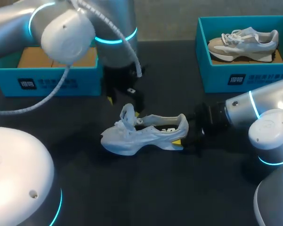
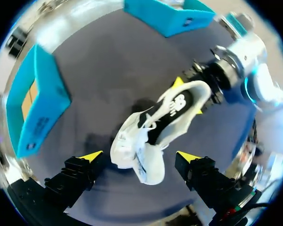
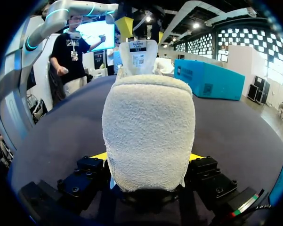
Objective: Take the shoe out of the shoebox, open the shoe tongue, remove and reinsert the insole, then place the shoe into the shoebox
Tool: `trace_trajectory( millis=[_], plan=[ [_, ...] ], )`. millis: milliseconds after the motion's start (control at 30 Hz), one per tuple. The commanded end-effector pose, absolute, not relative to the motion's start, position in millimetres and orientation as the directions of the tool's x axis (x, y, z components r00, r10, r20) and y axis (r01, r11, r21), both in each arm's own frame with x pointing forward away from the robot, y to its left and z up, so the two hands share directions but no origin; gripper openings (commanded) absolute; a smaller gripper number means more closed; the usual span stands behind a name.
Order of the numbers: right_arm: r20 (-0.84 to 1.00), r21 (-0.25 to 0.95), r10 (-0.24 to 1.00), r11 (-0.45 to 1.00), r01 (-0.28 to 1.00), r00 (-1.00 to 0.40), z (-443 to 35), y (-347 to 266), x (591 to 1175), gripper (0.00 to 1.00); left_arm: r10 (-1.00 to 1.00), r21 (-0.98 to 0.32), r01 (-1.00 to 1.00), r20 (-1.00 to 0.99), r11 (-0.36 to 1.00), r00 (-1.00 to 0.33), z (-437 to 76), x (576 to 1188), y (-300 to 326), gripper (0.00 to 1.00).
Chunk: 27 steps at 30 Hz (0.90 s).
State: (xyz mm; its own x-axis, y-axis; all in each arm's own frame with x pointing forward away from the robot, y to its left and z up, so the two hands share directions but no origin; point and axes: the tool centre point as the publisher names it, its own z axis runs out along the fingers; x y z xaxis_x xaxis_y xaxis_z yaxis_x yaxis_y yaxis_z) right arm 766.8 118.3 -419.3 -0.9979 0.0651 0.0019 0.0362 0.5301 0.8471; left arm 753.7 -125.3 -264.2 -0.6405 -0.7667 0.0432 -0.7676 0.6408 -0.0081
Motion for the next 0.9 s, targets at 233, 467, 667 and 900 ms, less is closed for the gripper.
trace_trajectory(
  millis=[233,467,667,900],
  plan=[
    [0.003,0.844,0.066,0.536,0.038,-0.998,-422.2,119.2,769.0,0.0,-0.326,0.073,-0.322,0.064,0.944,-0.943,-241.7,759.4,-148.5,0.0],
    [0.003,0.844,0.066,0.536,0.038,-0.998,-422.2,119.2,769.0,0.0,-0.32,0.059,-0.316,0.054,0.947,-0.946,-239.9,758.0,-149.5,0.0],
    [0.003,0.844,0.066,0.536,0.038,-0.998,-422.2,119.2,769.0,0.0,-0.32,0.059,-0.316,0.054,0.947,-0.946,-239.9,758.0,-149.5,0.0],
    [0.003,0.844,0.066,0.536,0.038,-0.998,-422.2,119.2,769.0,0.0,-0.32,0.059,-0.316,0.054,0.947,-0.946,-239.9,758.0,-149.5,0.0]
  ],
)
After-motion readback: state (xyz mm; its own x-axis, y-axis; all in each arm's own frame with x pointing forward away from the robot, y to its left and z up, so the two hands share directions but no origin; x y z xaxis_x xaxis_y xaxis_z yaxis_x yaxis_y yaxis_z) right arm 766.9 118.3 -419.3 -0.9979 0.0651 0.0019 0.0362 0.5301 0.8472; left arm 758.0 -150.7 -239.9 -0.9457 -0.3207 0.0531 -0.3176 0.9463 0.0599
